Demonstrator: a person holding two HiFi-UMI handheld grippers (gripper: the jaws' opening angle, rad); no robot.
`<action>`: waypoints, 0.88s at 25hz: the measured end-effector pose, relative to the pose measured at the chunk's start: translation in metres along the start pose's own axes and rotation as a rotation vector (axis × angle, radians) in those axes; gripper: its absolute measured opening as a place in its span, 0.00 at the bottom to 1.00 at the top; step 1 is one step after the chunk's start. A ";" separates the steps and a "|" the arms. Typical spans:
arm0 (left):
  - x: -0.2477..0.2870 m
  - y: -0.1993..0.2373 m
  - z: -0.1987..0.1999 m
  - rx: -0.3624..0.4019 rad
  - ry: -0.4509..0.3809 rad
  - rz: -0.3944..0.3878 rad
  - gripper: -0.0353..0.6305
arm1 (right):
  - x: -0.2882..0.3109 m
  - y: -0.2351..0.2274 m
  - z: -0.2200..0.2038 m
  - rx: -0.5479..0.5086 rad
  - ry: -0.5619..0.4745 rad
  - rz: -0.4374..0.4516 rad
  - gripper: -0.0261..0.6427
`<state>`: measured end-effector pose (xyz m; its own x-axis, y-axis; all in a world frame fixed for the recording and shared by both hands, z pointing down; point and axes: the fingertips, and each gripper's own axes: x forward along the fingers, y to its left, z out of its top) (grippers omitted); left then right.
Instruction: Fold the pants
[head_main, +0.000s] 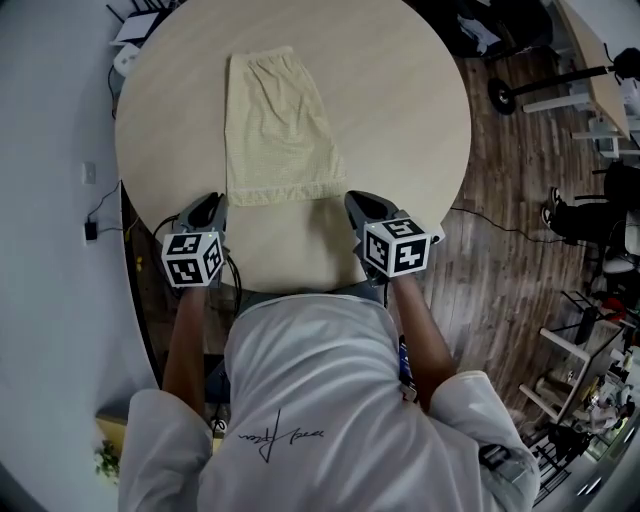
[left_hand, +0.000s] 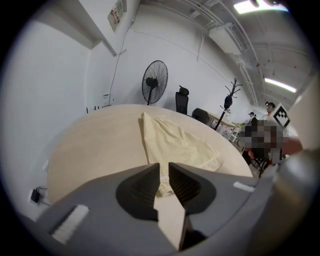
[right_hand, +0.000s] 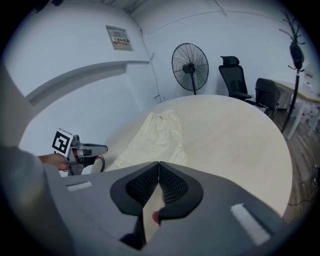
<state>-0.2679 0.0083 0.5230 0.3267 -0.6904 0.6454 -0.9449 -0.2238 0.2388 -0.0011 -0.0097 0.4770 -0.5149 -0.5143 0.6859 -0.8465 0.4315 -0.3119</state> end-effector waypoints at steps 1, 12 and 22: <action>0.002 0.002 -0.003 -0.020 0.006 -0.001 0.22 | 0.002 -0.002 -0.002 0.009 0.004 -0.005 0.03; 0.027 0.007 -0.026 -0.154 0.050 0.004 0.23 | 0.028 -0.023 -0.015 0.082 0.042 -0.045 0.09; 0.045 0.004 -0.046 -0.247 0.099 0.012 0.31 | 0.055 -0.043 -0.026 0.238 0.042 -0.092 0.19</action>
<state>-0.2566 0.0084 0.5864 0.3276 -0.6183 0.7144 -0.9190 -0.0329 0.3929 0.0102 -0.0369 0.5455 -0.4325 -0.5101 0.7435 -0.9000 0.1949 -0.3899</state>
